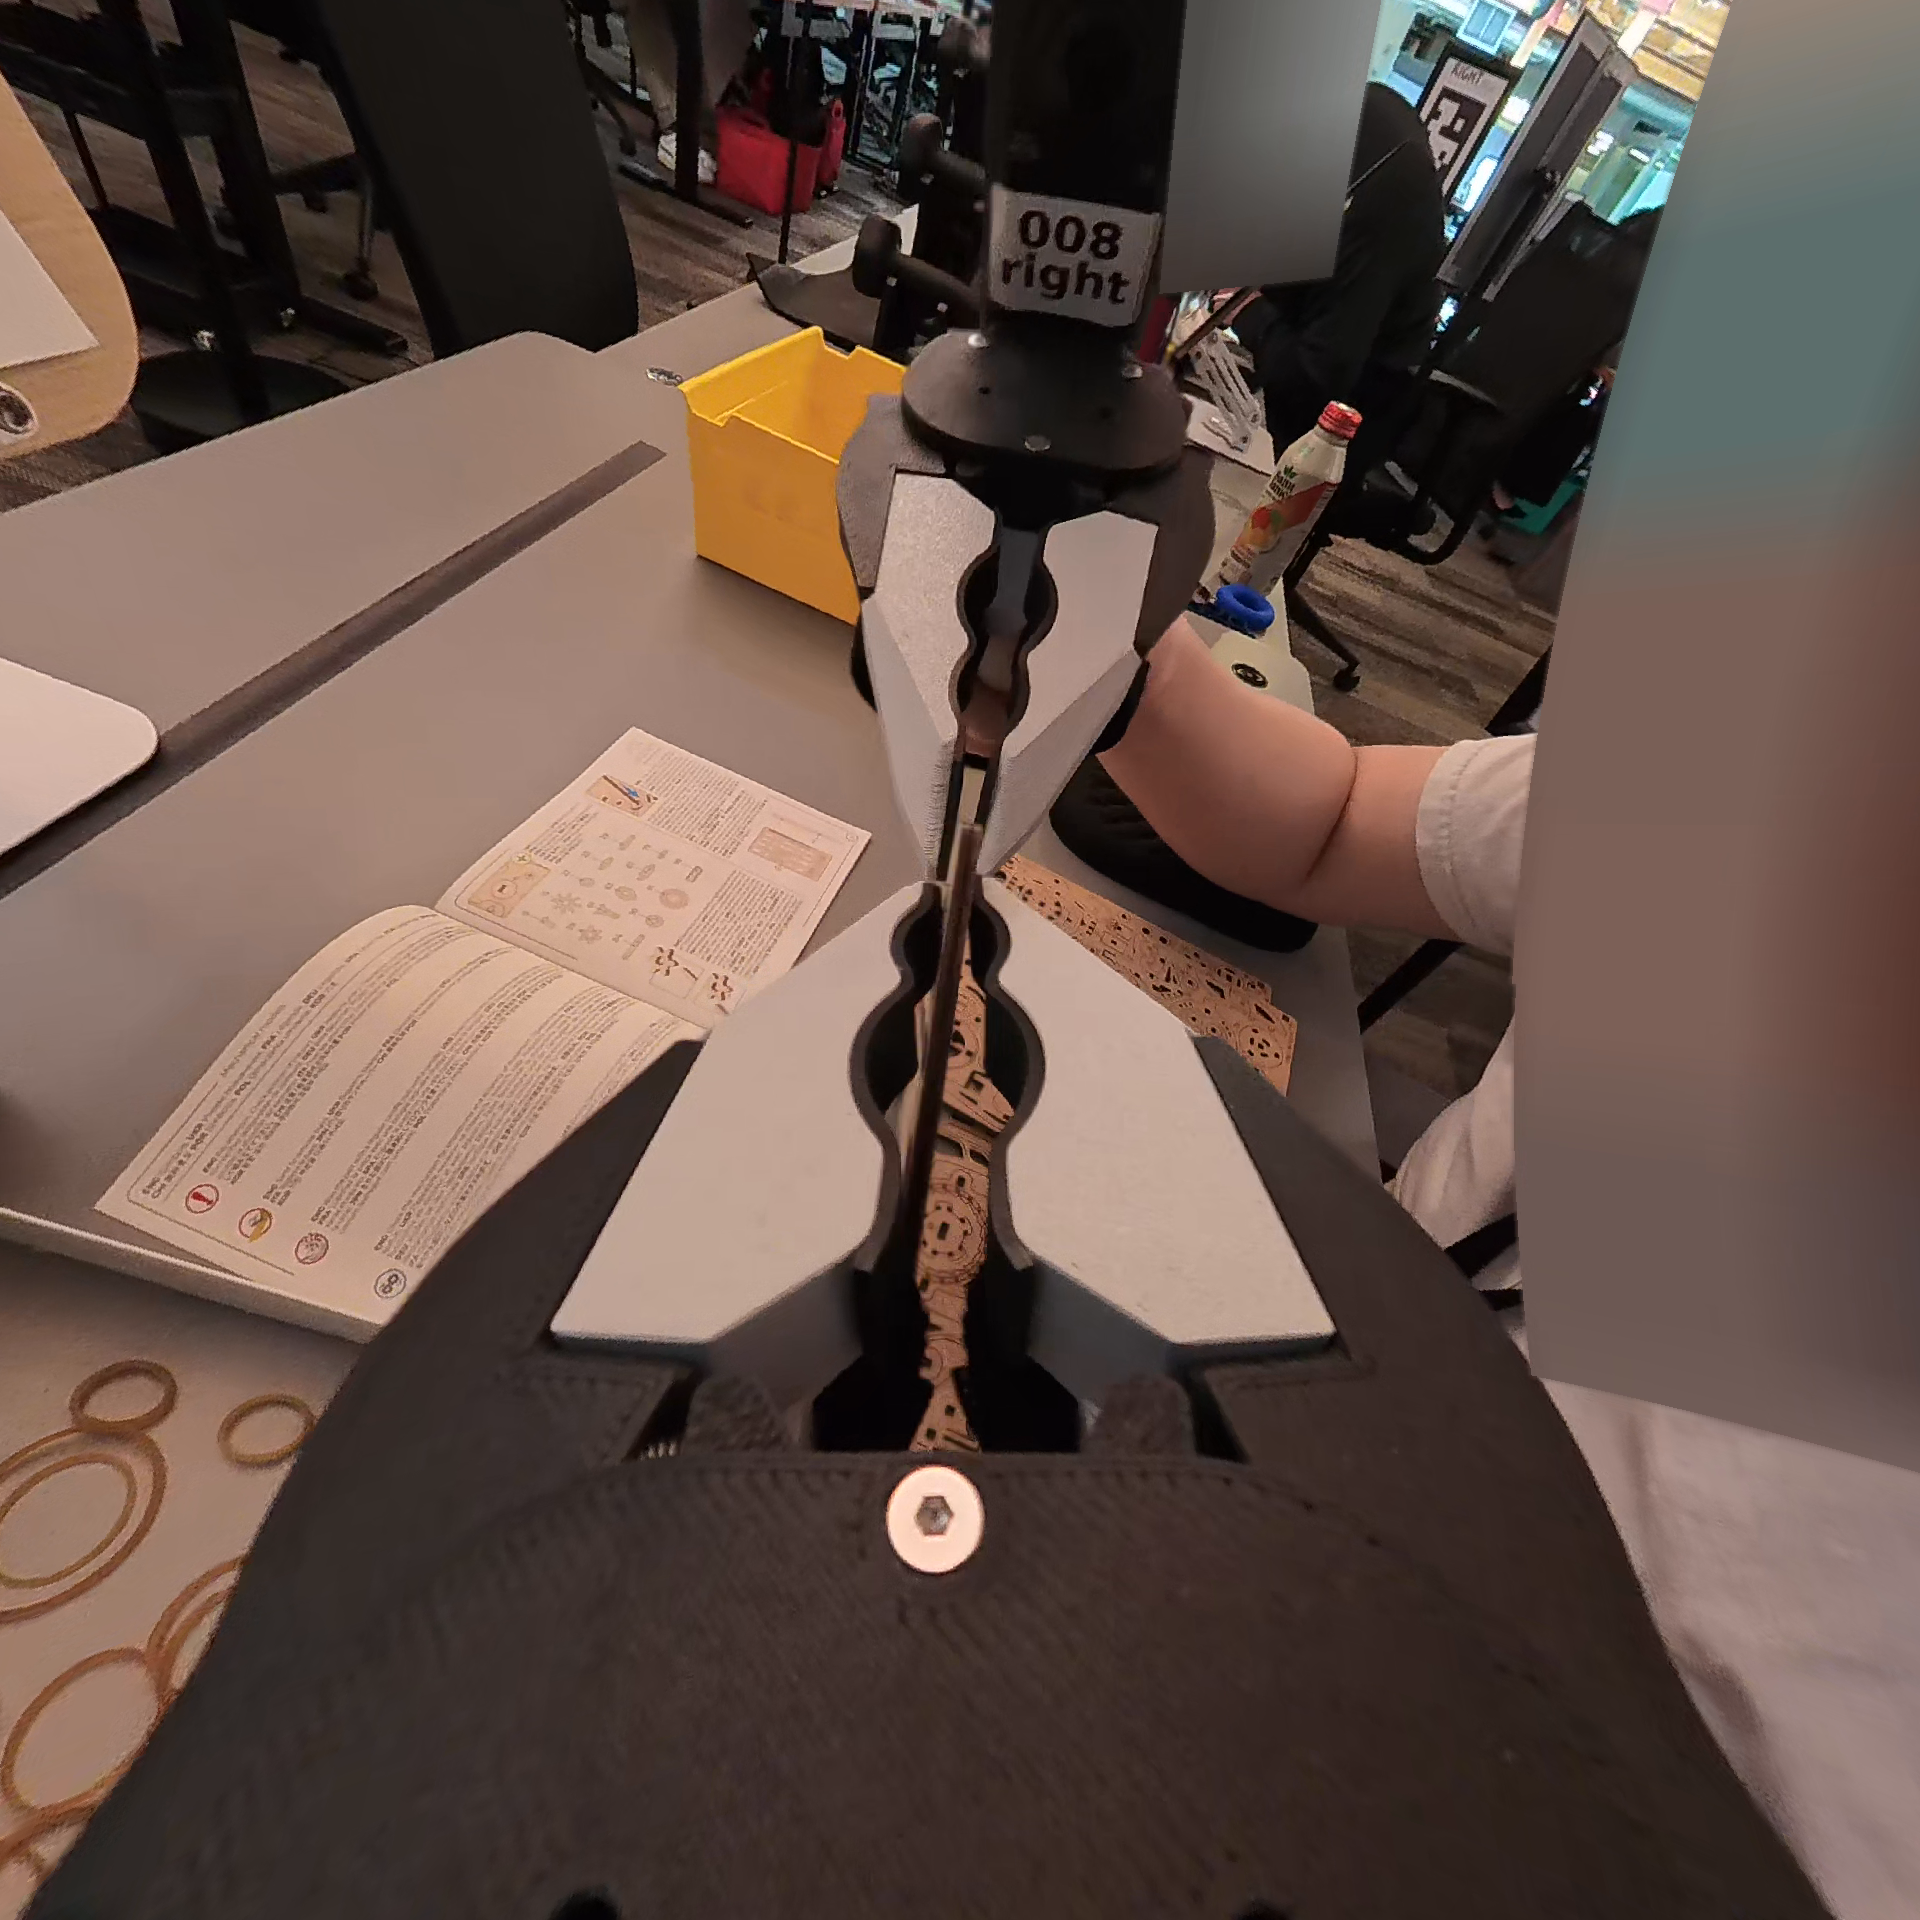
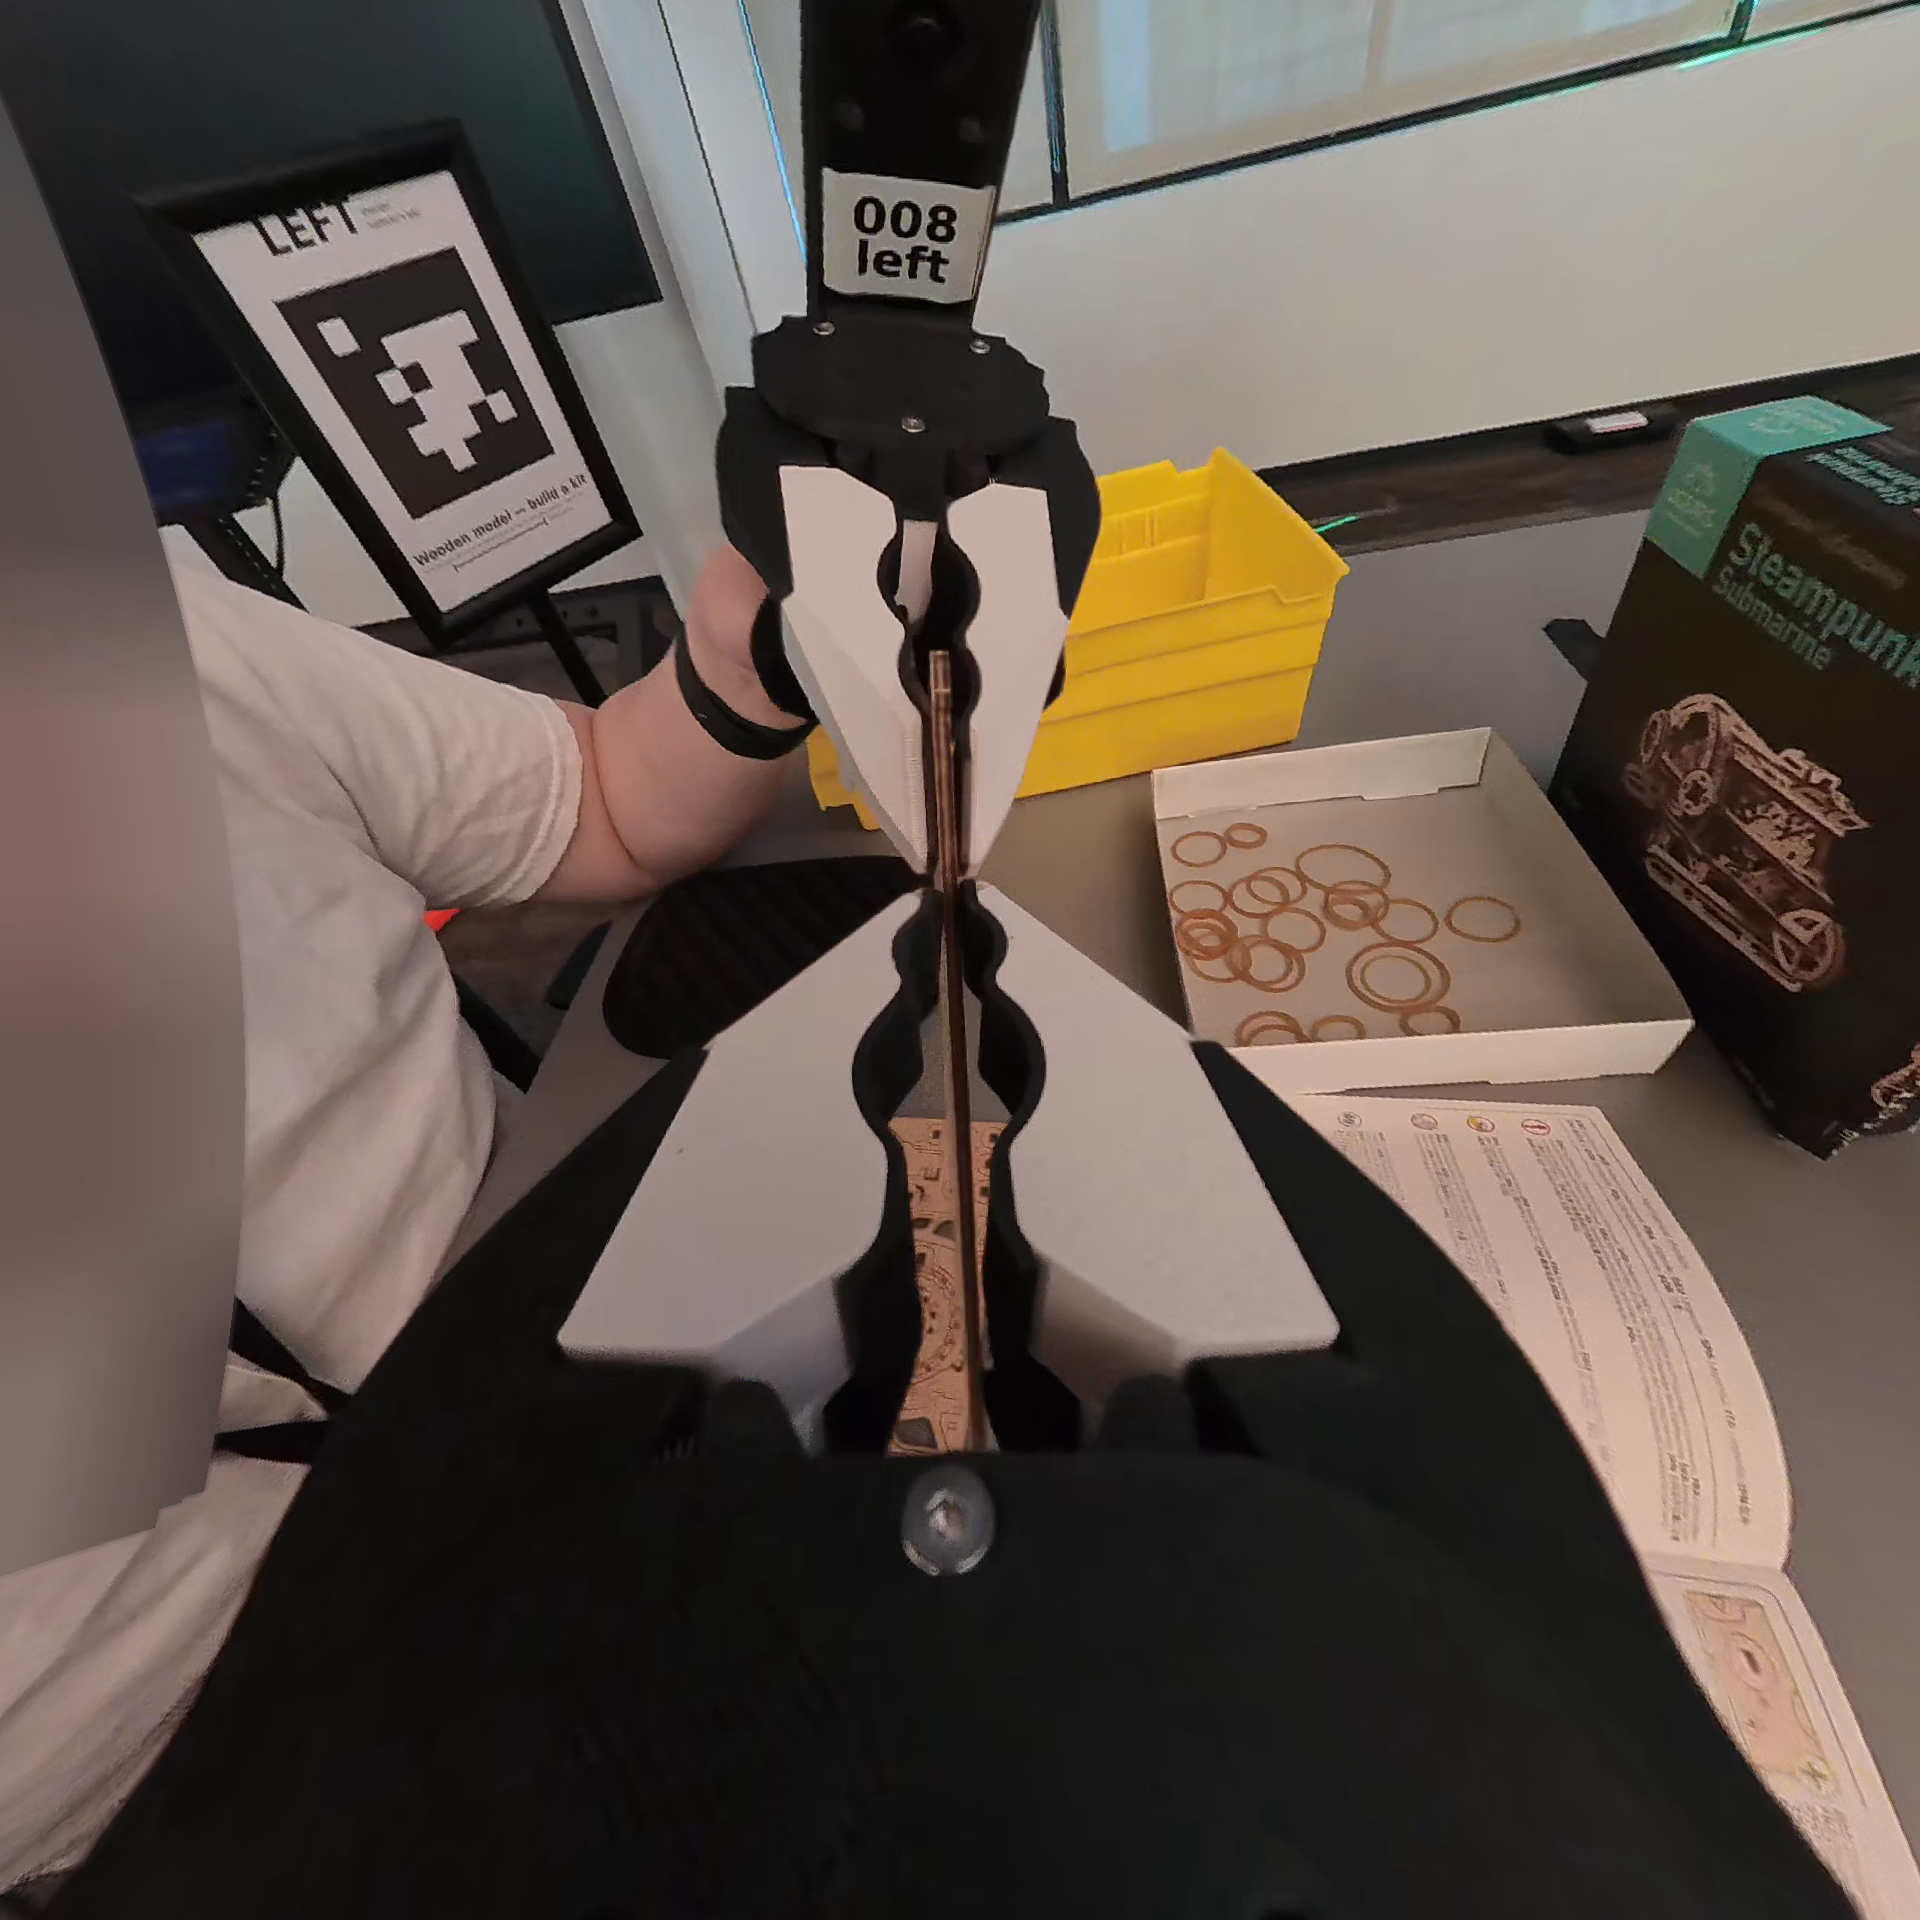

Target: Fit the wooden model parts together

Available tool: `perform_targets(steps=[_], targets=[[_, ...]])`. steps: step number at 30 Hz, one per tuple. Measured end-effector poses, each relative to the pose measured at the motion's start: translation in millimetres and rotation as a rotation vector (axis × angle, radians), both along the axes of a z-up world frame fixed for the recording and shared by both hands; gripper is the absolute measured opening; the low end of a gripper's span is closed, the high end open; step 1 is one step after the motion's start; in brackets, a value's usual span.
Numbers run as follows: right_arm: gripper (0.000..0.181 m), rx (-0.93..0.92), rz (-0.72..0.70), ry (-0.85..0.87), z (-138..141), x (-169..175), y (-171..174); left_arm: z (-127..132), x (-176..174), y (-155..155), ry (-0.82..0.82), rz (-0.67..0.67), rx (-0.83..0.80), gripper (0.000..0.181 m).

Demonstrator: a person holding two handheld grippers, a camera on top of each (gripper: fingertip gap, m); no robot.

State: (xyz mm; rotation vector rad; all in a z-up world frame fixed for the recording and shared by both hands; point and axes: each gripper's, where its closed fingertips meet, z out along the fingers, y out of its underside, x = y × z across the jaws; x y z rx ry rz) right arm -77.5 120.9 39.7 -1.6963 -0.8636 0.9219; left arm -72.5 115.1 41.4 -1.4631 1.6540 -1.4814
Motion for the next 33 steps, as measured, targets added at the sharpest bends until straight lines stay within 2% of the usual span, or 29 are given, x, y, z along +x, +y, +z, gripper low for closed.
perform_targets(steps=[3, 9, 16, 27, 33], targets=[[0.002, 0.007, -0.026, -0.021, -1, 1, 2, -4, 0, 0, 0.020, -0.002, 0.000, 0.007], [0.002, 0.013, -0.035, -0.045, -4, 0, 3, -12, 1, 2, 0.043, 0.006, 0.078, 0.002], [0.002, 0.047, -0.049, -0.065, -3, 0, 3, -11, 1, 2, 0.042, 0.011, 0.079, 0.002], [0.002, 0.113, -0.096, -0.029, 10, 3, 6, 0, 3, 7, -0.006, 0.020, -0.093, 0.006], [0.002, 0.113, -0.096, -0.011, 13, 5, 6, 4, 3, 7, -0.031, 0.017, -0.099, 0.003]])
